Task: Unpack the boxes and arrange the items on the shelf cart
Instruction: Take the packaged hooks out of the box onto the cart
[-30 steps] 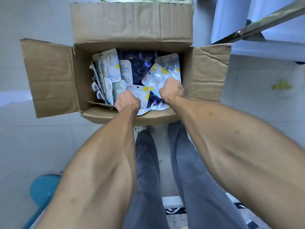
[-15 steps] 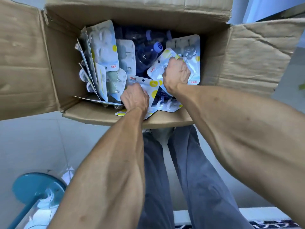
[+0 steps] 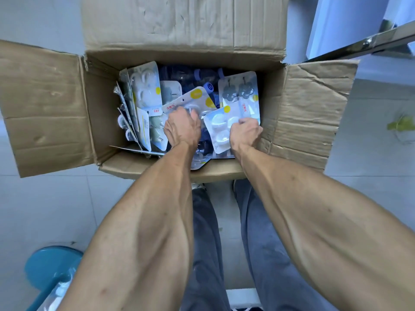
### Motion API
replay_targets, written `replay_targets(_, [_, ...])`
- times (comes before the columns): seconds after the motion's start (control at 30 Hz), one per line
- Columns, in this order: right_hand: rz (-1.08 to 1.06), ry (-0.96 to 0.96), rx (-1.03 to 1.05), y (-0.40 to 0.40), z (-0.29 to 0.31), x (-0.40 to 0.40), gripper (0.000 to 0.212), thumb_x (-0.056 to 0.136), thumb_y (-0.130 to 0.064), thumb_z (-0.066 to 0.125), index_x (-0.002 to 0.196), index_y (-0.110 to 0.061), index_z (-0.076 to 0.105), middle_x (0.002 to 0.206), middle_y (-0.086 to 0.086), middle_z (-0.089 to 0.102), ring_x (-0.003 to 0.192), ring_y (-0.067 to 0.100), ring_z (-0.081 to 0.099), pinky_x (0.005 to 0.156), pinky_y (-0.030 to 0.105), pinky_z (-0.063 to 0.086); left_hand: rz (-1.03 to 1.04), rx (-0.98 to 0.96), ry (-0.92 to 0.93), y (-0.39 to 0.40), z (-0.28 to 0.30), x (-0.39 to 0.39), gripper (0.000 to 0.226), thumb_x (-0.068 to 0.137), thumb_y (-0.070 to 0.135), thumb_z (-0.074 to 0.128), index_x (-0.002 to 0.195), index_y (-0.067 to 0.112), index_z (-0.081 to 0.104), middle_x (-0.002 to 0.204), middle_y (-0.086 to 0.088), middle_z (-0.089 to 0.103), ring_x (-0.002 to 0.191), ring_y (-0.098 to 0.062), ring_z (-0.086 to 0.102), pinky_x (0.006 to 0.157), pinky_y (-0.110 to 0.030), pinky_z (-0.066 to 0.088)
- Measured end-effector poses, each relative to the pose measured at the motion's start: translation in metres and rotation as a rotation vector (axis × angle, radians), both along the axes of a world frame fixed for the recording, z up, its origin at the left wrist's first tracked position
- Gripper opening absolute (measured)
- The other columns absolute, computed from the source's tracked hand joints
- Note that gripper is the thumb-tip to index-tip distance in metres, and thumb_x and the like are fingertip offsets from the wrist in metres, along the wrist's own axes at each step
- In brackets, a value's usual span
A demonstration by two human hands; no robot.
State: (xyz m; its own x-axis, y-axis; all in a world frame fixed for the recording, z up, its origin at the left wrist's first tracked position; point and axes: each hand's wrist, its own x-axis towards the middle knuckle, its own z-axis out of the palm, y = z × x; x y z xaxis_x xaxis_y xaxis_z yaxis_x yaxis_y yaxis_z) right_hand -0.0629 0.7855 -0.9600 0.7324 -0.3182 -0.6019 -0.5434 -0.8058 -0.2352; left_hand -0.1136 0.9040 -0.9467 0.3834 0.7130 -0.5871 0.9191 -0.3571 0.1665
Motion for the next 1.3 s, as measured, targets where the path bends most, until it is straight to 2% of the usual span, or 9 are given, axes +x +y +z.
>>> replay_targets(0.17, [0.201, -0.014, -0.016, -0.005, 0.016, 0.002, 0.033, 0.080, 0.006, 0.047, 0.086, -0.023, 0.062, 0.065, -0.007, 0.028, 0.073, 0.028, 0.041, 0.059, 0.027, 0.034, 0.001, 0.063, -0.019, 0.002, 0.017, 0.004, 0.034, 0.098, 0.033, 0.047, 0.101, 0.005, 0.065, 0.103, -0.018, 0.067, 0.096, -0.037, 0.063, 0.076, -0.038, 0.043])
replay_targets(0.23, [0.348, -0.047, -0.068, -0.003, 0.029, 0.007, 0.025, 0.083, 0.006, 0.049, 0.084, -0.015, 0.063, 0.063, 0.001, 0.044, 0.070, 0.033, 0.048, 0.056, 0.027, 0.032, 0.022, 0.086, -0.026, 0.006, 0.030, 0.005, 0.032, 0.096, 0.032, 0.048, 0.098, 0.004, 0.065, 0.102, -0.018, 0.067, 0.095, -0.038, 0.063, 0.073, -0.037, 0.041])
replay_targets(0.3, [0.512, -0.076, -0.126, -0.001, 0.046, 0.015, 0.015, 0.089, 0.000, 0.051, 0.087, -0.010, 0.062, 0.081, 0.013, 0.063, 0.078, 0.035, 0.060, 0.058, 0.030, 0.037, 0.072, 0.101, -0.047, 0.010, 0.048, 0.010, 0.030, 0.093, 0.031, 0.049, 0.094, 0.005, 0.063, 0.101, -0.019, 0.067, 0.094, -0.039, 0.063, 0.072, -0.036, 0.040])
replay_targets(0.43, [0.801, -0.160, -0.200, 0.006, 0.095, 0.032, 0.014, 0.099, -0.016, 0.049, 0.103, -0.008, 0.061, 0.098, 0.014, 0.067, 0.091, 0.035, 0.065, 0.065, 0.034, 0.033, 0.210, 0.161, -0.102, 0.024, 0.098, 0.028, 0.034, 0.090, 0.032, 0.048, 0.099, 0.004, 0.065, 0.101, -0.020, 0.068, 0.095, -0.039, 0.064, 0.077, -0.037, 0.044])
replay_targets(0.57, [0.552, -0.117, -0.240, 0.014, 0.166, 0.054, 0.020, 0.096, -0.018, 0.052, 0.112, -0.009, 0.061, 0.109, 0.012, 0.067, 0.103, 0.031, 0.065, 0.078, 0.036, 0.048, 0.171, 0.167, -0.154, 0.031, 0.169, 0.051, 0.032, 0.090, 0.031, 0.053, 0.098, 0.003, 0.067, 0.101, -0.021, 0.068, 0.094, -0.037, 0.065, 0.076, -0.036, 0.045])
replay_targets(0.7, [0.262, -0.134, -0.148, 0.006, 0.261, 0.085, 0.021, 0.093, -0.016, 0.053, 0.108, -0.006, 0.065, 0.109, 0.017, 0.067, 0.101, 0.033, 0.066, 0.079, 0.034, 0.051, 0.029, 0.141, -0.205, 0.025, 0.260, 0.076, 0.011, 0.091, 0.022, 0.063, 0.096, 0.013, 0.067, 0.083, -0.004, 0.065, 0.064, -0.012, 0.052, 0.049, -0.014, 0.031])
replay_targets(0.8, [0.180, -0.180, -0.071, -0.003, 0.340, 0.107, 0.022, 0.094, -0.014, 0.052, 0.109, -0.003, 0.063, 0.111, 0.020, 0.065, 0.103, 0.035, 0.064, 0.079, 0.035, 0.051, -0.080, 0.107, -0.242, 0.012, 0.337, 0.099, 0.004, 0.092, 0.017, 0.063, 0.089, 0.015, 0.064, 0.064, 0.005, 0.051, 0.052, -0.003, 0.043, 0.040, -0.013, 0.024])
replay_targets(0.97, [0.045, -0.291, 0.048, -0.037, 0.471, 0.134, 0.026, 0.091, -0.015, 0.053, 0.112, -0.002, 0.062, 0.114, 0.021, 0.063, 0.106, 0.037, 0.061, 0.081, 0.037, 0.049, -0.139, 0.119, -0.405, -0.029, 0.462, 0.146, 0.003, 0.086, 0.016, 0.062, 0.087, 0.016, 0.059, 0.065, 0.001, 0.043, 0.068, -0.022, 0.052, 0.064, -0.029, 0.041])
replay_targets(1.3, [-0.209, -0.393, -0.071, -0.205, 0.592, 0.243, 0.026, 0.096, -0.020, 0.048, 0.119, -0.011, 0.057, 0.120, 0.012, 0.063, 0.110, 0.031, 0.063, 0.086, 0.035, 0.049, -0.489, 0.037, -0.556, -0.203, 0.577, 0.274, 0.008, 0.084, 0.007, 0.048, 0.078, 0.012, 0.047, 0.087, -0.017, 0.061, 0.079, -0.035, 0.057, 0.065, -0.036, 0.039])
